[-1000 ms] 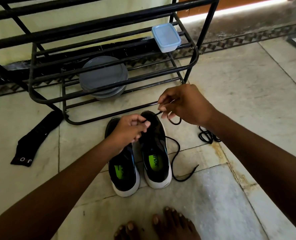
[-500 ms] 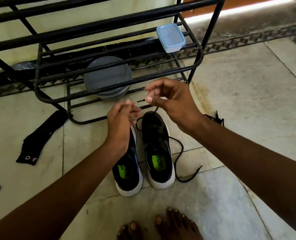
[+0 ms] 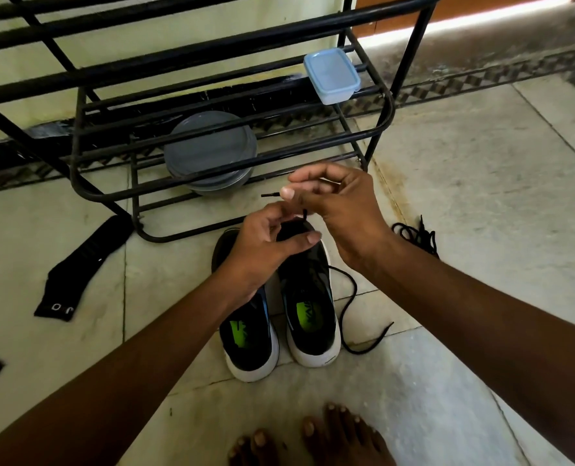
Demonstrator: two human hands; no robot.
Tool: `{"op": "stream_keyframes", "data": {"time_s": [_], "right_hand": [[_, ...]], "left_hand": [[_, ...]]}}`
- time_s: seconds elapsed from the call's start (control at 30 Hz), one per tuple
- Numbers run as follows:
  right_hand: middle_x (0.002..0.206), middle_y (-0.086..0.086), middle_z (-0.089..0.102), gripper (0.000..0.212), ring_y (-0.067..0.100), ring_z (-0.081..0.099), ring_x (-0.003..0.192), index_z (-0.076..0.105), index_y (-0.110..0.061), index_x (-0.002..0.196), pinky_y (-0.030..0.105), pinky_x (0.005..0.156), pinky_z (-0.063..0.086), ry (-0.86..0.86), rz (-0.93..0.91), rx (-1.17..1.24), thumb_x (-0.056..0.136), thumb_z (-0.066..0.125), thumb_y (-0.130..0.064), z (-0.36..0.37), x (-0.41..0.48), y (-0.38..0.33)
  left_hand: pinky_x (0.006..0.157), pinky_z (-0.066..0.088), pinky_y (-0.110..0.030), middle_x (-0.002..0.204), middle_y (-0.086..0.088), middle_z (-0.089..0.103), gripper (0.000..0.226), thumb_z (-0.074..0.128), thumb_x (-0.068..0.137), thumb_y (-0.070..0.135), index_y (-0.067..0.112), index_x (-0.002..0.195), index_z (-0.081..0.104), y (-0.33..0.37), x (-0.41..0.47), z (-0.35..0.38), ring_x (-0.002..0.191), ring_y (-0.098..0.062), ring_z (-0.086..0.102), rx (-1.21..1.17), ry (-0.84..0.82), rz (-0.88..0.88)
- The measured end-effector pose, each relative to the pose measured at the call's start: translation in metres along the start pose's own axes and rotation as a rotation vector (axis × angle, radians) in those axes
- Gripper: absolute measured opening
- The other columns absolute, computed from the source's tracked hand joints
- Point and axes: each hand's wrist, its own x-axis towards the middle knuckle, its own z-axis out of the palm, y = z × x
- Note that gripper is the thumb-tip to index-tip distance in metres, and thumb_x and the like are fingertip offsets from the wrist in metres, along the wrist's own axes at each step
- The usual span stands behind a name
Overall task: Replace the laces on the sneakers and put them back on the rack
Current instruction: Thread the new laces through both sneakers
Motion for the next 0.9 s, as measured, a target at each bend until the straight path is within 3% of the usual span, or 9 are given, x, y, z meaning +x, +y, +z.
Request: {"op": "stream_keyframes", "data": {"time_s": [0.1, 0.2, 0.3, 0.37, 0.43, 0.53, 0.67, 0.8, 0.9], "right_hand": [[0.079, 0.003, 0.077, 0.026, 0.013, 0.075, 0.079, 0.07, 0.003, 0.102, 0.02, 0.065, 0.056, 0.022, -0.025, -0.041, 0.079, 0.083, 0.0, -0.003, 0.001, -0.002], [0.079, 0.003, 0.077, 0.029, 0.014, 0.076, 0.081, 0.068, 0.004, 0.104, 0.022, 0.072, 0.057, 0.041, -0.041, -0.078, 0.079, 0.083, 0.0, -0.007, 0.002, -0.001], [0.081, 0.008, 0.077, 0.031, 0.015, 0.075, 0.078, 0.066, 0.004, 0.104, 0.019, 0.073, 0.056, 0.069, -0.026, -0.058, 0.078, 0.083, 0.003, -0.01, 0.001, 0.002], [0.085, 0.014, 0.075, 0.031, 0.012, 0.073, 0.074, 0.064, 0.004, 0.105, 0.015, 0.066, 0.054, 0.092, 0.016, -0.017, 0.079, 0.081, 0.005, -0.011, -0.001, 0.005], [0.086, 0.014, 0.074, 0.031, 0.009, 0.071, 0.069, 0.064, 0.002, 0.108, 0.015, 0.056, 0.05, 0.116, 0.095, 0.041, 0.081, 0.08, 0.004, -0.012, -0.004, 0.011], [0.084, 0.004, 0.071, 0.027, 0.005, 0.068, 0.069, 0.066, -0.006, 0.108, 0.021, 0.057, 0.048, 0.147, 0.206, 0.06, 0.085, 0.08, -0.007, -0.015, -0.006, 0.024], [0.08, -0.001, 0.069, 0.007, 0.001, 0.061, 0.061, 0.068, -0.014, 0.094, 0.021, 0.054, 0.048, 0.234, 0.331, 0.005, 0.092, 0.074, -0.016, -0.026, -0.006, 0.046], [0.065, -0.007, 0.065, 0.007, 0.0, 0.056, 0.053, 0.07, -0.01, 0.088, 0.017, 0.05, 0.043, 0.298, 0.386, -0.13, 0.092, 0.068, -0.004, -0.038, -0.014, 0.069], [0.061, -0.007, 0.061, 0.005, -0.003, 0.054, 0.05, 0.071, -0.006, 0.089, 0.013, 0.046, 0.041, 0.304, 0.401, -0.191, 0.092, 0.067, -0.004, -0.045, -0.024, 0.08]], "left_hand": [[0.106, 0.051, -0.047, 0.113, -0.007, 0.076, 0.01, 0.077, 0.088, 0.008, 0.003, 0.097, 0.078, -0.001, 0.001, 0.001, 0.115, -0.023, 0.069, -0.015, 0.017, 0.021], [0.096, 0.055, -0.034, 0.106, -0.01, 0.078, 0.012, 0.069, 0.093, 0.005, 0.001, 0.101, 0.077, -0.001, -0.001, -0.002, 0.106, -0.025, 0.073, -0.023, 0.028, 0.037], [0.086, 0.059, -0.037, 0.101, -0.019, 0.077, 0.016, 0.069, 0.092, 0.01, 0.004, 0.104, 0.077, -0.002, 0.0, -0.012, 0.093, -0.031, 0.075, -0.118, 0.027, 0.006], [0.063, 0.051, -0.03, 0.099, -0.02, 0.077, 0.015, 0.068, 0.093, 0.006, 0.004, 0.105, 0.076, -0.004, 0.003, -0.02, 0.072, -0.027, 0.067, -0.112, 0.035, 0.016], [0.051, 0.038, -0.024, 0.1, -0.017, 0.077, 0.015, 0.066, 0.095, 0.002, 0.005, 0.107, 0.074, -0.005, 0.004, -0.026, 0.06, -0.019, 0.053, -0.078, 0.057, 0.012], [0.057, 0.044, -0.015, 0.096, -0.016, 0.078, 0.017, 0.067, 0.095, 0.001, 0.001, 0.11, 0.073, -0.008, 0.004, -0.034, 0.057, -0.006, 0.056, 0.044, 0.055, 0.016], [0.085, 0.056, -0.022, 0.09, -0.01, 0.079, 0.015, 0.074, 0.09, 0.0, 0.001, 0.104, 0.078, -0.023, 0.003, -0.038, 0.087, -0.017, 0.077, 0.259, 0.004, 0.05], [0.062, 0.04, -0.007, 0.08, 0.01, 0.076, 0.013, 0.083, 0.083, 0.011, 0.019, 0.094, 0.084, -0.042, 0.004, -0.033, 0.058, 0.009, 0.058, 0.527, 0.009, 0.025], [0.066, 0.041, -0.025, 0.068, 0.025, 0.067, 0.017, 0.085, 0.081, 0.024, 0.038, 0.089, 0.082, -0.056, 0.007, -0.036, 0.052, 0.003, 0.049, 0.636, -0.034, -0.019]]}}
